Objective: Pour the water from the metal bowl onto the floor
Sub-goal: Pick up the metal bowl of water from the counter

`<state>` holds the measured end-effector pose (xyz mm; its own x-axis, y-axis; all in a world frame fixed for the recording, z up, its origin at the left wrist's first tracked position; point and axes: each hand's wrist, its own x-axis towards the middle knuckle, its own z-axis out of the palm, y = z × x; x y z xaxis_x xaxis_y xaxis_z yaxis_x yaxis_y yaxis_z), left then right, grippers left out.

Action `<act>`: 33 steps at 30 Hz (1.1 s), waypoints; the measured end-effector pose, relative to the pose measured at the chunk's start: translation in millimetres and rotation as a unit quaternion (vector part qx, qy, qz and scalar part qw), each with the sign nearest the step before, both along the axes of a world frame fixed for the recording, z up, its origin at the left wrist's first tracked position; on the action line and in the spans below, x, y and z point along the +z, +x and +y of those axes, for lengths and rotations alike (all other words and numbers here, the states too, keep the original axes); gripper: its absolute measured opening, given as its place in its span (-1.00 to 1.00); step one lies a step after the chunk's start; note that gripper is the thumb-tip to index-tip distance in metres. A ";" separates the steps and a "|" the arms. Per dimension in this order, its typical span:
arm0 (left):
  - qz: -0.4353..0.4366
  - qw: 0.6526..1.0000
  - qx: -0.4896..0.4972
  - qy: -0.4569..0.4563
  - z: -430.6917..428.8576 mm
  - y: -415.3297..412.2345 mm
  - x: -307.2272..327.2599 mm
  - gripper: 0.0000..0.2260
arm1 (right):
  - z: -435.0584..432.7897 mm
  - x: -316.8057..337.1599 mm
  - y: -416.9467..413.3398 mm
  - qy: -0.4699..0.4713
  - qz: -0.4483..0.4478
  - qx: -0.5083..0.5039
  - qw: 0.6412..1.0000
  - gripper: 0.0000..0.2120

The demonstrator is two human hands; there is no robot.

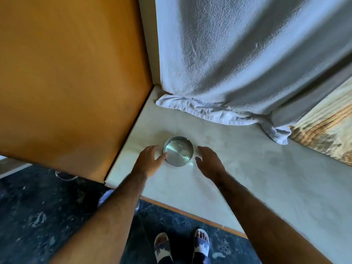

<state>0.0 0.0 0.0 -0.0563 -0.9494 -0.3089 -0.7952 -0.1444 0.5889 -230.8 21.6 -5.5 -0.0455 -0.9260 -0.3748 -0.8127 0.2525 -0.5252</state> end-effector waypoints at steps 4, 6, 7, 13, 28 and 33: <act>0.056 0.997 0.047 0.022 -13.3 -13.9 -0.2 -0.74 | -13.4 6.9 16.3 0.000 -0.102 -0.102 0.990 -0.69; 0.084 0.993 0.077 0.029 -16.4 -18.5 -6.4 -0.80 | -16.0 5.1 22.6 0.002 -0.140 -0.136 0.981 -0.74; 0.108 0.989 0.096 0.033 -17.9 -18.2 -10.2 -0.82 | -17.5 0.4 24.0 0.000 -0.162 -0.159 0.974 -0.76; 0.177 0.972 0.150 0.045 -17.2 -16.4 -12.6 -0.79 | -14.9 -11.2 28.4 -0.003 -0.253 -0.263 0.931 -0.78; 0.226 0.960 0.164 0.002 34.6 26.1 7.7 -0.75 | 40.9 24.3 54.2 0.017 -0.427 -0.297 0.854 -0.75; 0.186 0.968 0.163 -0.045 71.6 42.4 15.9 -0.76 | 70.1 32.1 68.5 0.021 -0.438 -0.257 0.861 -0.70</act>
<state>42.4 71.6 15.9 0.1595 -0.9577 -0.2395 -0.4472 -0.2864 0.8473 -162.2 91.6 26.6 -0.1280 -0.8528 -0.5063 0.1149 0.4944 -0.8616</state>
